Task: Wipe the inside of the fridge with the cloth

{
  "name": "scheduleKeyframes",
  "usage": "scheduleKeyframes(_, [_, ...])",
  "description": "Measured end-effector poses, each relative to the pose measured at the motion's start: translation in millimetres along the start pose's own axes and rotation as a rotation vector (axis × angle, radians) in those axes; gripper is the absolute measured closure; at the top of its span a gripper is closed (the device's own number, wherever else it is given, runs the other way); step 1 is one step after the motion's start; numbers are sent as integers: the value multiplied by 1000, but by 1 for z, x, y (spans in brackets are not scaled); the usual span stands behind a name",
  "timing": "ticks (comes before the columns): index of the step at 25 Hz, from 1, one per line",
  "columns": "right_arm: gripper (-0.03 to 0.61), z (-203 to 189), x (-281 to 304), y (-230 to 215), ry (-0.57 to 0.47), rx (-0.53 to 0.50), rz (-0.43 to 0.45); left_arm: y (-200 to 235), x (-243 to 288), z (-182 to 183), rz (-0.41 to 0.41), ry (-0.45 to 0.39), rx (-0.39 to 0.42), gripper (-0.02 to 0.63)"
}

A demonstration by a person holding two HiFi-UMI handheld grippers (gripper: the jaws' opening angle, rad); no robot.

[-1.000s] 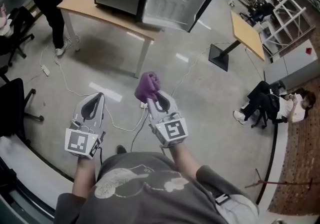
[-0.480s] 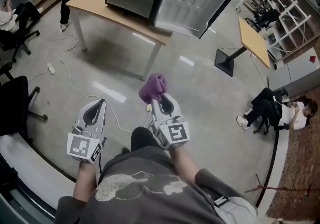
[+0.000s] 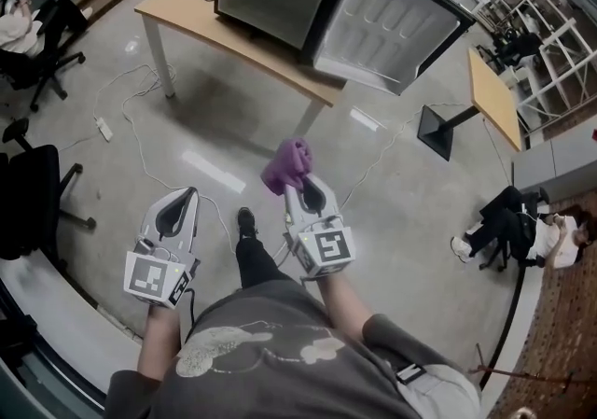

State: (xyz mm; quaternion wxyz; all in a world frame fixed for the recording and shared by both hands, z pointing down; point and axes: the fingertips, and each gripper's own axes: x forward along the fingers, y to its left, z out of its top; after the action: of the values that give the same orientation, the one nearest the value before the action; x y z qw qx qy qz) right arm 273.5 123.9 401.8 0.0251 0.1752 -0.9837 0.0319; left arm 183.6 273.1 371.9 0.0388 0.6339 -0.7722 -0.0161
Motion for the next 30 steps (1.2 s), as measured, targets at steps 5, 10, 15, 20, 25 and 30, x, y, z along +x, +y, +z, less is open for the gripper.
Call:
scheduleKeyframes(5, [540, 5, 77, -22, -6, 8, 29, 43, 58, 5, 7, 19, 16, 595])
scheduleKeyframes(10, [540, 15, 152, -59, -15, 9, 33, 87, 128, 18, 1, 26, 24, 595])
scheduleKeyframes(15, [540, 20, 213, -102, -19, 13, 33, 125, 201, 32, 3, 19, 42, 597])
scheduleKeyframes(20, [540, 31, 260, -127, -19, 10, 35, 153, 249, 46, 24, 0, 71, 595])
scheduleKeyframes(25, [540, 39, 280, -129, -37, 32, 48, 166, 272, 52, 16, 6, 88, 595])
scheduleKeyframes(30, [540, 29, 301, -120, -34, -30, 102, 178, 306, 59, -42, 0, 110, 595])
